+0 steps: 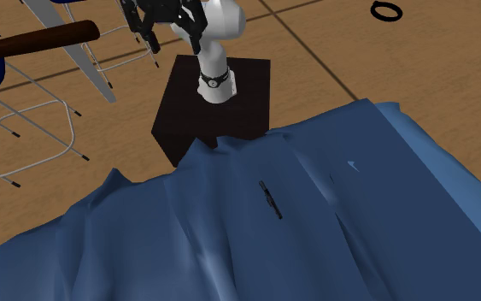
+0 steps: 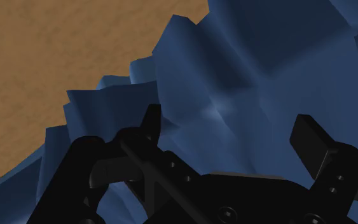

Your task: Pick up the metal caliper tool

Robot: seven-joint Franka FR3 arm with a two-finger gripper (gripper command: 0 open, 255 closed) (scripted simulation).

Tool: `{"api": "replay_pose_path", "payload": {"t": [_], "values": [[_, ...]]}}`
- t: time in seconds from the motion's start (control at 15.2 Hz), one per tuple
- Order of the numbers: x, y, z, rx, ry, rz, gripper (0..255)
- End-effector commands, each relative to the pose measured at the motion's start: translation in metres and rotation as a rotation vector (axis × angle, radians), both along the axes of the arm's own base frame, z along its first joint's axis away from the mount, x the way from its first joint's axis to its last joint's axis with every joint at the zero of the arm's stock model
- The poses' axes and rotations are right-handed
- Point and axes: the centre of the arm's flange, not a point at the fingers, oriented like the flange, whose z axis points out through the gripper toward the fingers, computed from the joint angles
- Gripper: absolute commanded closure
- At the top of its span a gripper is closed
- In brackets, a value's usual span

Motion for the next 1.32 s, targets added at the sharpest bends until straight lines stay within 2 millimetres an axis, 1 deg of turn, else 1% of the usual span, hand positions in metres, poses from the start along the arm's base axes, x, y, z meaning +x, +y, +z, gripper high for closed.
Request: {"api": "replay_pose_path", "payload": {"t": [0.0, 0.26, 0.59, 0.92, 1.25], "values": [[0.000, 0.000, 0.000, 0.000, 0.000, 0.000, 0], [0.045, 0.024, -0.022, -0.020, 0.011, 0.097, 0], [0.097, 0.060, -0.051, -0.044, 0.026, 0.218, 0], [0.145, 0.100, -0.082, -0.069, 0.040, 0.338, 0], [0.186, 0.146, -0.115, -0.093, 0.054, 0.459, 0]]}}
